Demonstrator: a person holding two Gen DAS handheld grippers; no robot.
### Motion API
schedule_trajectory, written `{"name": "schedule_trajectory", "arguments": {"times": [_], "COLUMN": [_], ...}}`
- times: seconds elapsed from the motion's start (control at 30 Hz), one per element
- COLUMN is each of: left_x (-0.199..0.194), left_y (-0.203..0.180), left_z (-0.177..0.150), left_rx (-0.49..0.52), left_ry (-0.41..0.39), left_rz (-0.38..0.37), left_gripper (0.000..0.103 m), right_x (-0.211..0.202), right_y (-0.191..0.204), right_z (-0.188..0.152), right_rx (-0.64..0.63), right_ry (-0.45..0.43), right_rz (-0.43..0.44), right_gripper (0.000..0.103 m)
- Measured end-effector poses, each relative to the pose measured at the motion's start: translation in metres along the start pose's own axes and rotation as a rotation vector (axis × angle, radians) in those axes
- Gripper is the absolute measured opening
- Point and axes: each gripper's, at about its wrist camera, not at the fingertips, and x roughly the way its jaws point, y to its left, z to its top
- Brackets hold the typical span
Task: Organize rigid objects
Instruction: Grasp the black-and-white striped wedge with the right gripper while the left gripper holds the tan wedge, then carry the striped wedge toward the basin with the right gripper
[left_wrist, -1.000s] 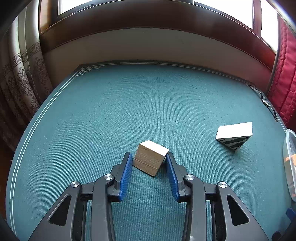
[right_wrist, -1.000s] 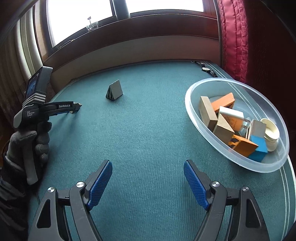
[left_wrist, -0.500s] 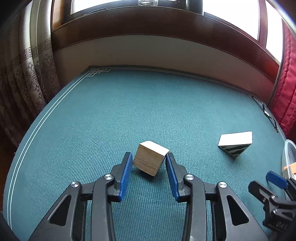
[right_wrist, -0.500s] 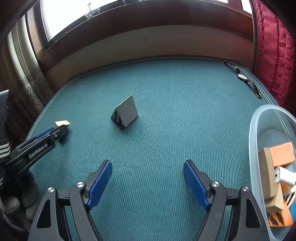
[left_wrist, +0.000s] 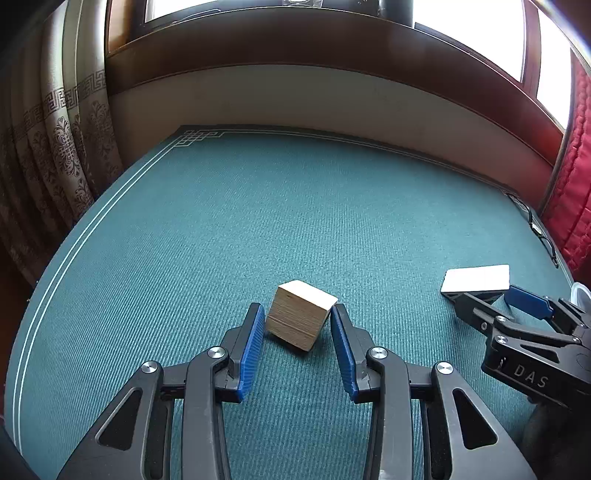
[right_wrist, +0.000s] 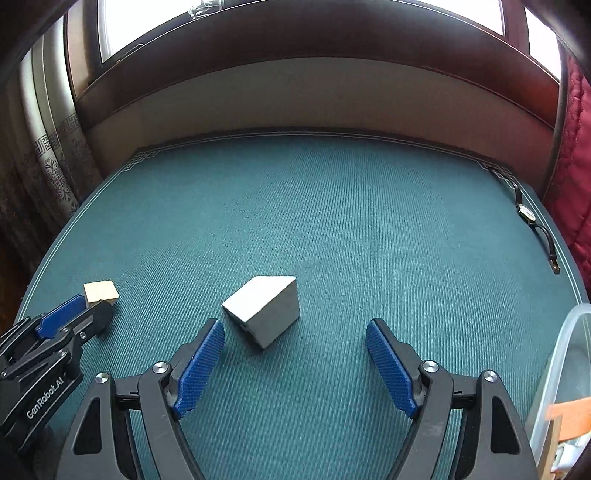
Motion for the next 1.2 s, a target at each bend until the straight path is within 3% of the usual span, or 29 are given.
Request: {"name": "schedule_trajectory", "arguments": {"times": [0.1, 0.17, 0.23, 0.3, 0.73, 1.2], "left_x": [0.000, 0.001, 0.001, 0.002, 0.001, -0.005], "left_y": [0.001, 0.000, 0.001, 0.001, 0.001, -0.010], "left_z": [0.000, 0.000, 0.001, 0.001, 0.002, 0.000], "left_rx": [-0.004, -0.005, -0.005, -0.006, -0.009, 0.023], "left_ry": [0.004, 0.007, 0.011, 0.013, 0.014, -0.024], "left_rz": [0.000, 0.001, 0.002, 0.002, -0.001, 0.026], "left_gripper": [0.038, 0.038, 0.038, 0.038, 0.038, 0.038], "right_x": [0.004, 0.005, 0.003, 0.001, -0.017, -0.064], "right_y": [0.005, 0.010, 0.017, 0.024, 0.016, 0.001], "right_z": [0.004, 0.004, 0.004, 0.003, -0.018, -0.059], "right_rx": [-0.029, -0.061, -0.104, -0.131, -0.063, 0.045], "right_ry": [0.001, -0.004, -0.013, -0.015, -0.031, -0.037], "right_rz": [-0.018, -0.040, -0.038, -0.043, -0.080, -0.038], "right_gripper": [0.078, 0.069, 0.051, 0.040, 0.034, 0.034]}}
